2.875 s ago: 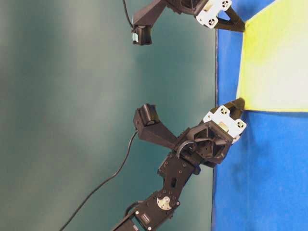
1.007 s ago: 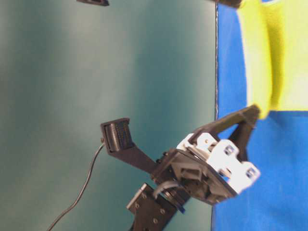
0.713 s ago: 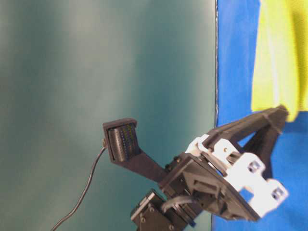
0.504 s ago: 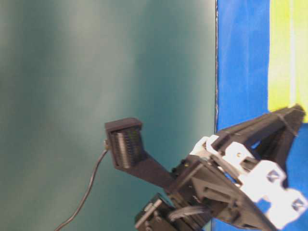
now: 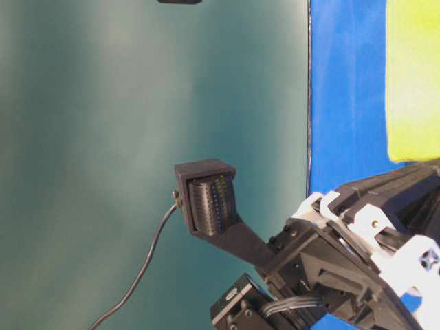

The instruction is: Fold the yellow towel.

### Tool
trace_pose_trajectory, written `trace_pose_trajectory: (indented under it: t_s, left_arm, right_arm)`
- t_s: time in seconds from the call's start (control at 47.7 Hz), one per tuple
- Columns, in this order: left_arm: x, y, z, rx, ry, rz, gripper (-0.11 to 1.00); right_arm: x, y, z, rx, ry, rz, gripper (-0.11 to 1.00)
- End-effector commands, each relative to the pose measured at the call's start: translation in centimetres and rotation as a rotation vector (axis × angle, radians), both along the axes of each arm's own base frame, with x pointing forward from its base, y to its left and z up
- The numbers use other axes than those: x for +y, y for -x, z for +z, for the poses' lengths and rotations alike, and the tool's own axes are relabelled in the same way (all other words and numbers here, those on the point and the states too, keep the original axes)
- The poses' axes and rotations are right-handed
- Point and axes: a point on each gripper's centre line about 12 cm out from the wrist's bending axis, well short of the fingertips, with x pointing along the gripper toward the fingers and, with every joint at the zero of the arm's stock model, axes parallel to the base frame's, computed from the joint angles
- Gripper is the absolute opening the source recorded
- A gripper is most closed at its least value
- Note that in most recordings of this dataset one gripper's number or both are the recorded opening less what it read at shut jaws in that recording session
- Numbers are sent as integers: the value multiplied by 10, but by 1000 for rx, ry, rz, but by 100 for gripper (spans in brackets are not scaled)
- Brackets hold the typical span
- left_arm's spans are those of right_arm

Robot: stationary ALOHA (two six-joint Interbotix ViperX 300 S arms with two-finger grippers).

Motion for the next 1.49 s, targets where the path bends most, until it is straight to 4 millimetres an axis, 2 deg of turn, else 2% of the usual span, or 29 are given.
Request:
trace_pose_trajectory:
  t_s: [0.0,0.126,0.168,0.21,0.294,0.357,0.399,0.441,0.483,0.734,1.007,1.28,1.469]
  left_arm:
    - [-2,-6,11,-41,3,-5,3]
    - [-2,-7,10,-44,4,-3,4]
    - [-2,-7,10,-46,4,-3,5]
    - [-4,-7,10,-51,3,-7,10]
    - [-7,-8,12,-58,4,-15,30]
    - [-8,-9,15,-64,3,-17,49]
    - [-8,-9,17,-69,3,-17,61]
    - [-8,-8,21,-74,0,-20,72]
    - [-8,-8,27,-88,-4,-24,76]
    - [-7,1,71,-162,-10,-33,66]
    - [-5,34,129,-268,-6,-34,64]
    - [0,79,157,-359,-4,-34,64]
    - [7,116,166,-444,0,-17,64]
  right_arm:
    - [3,-5,0,-9,-12,-2,3]
    - [5,-9,-6,9,-15,-1,4]
    - [6,-11,-6,7,-13,5,11]
    - [8,-12,-5,6,-14,9,24]
    - [9,-12,-5,4,-13,13,50]
    - [9,-12,-3,4,-12,14,63]
    - [9,-12,-1,0,-11,13,65]
    - [9,-12,2,-6,-11,13,62]
    - [9,-12,6,-13,-10,13,59]
    - [8,-3,45,-71,8,14,59]
    - [-1,22,98,-216,55,27,59]
    - [-12,60,139,-409,115,49,59]
    - [-22,87,151,-490,175,48,59]
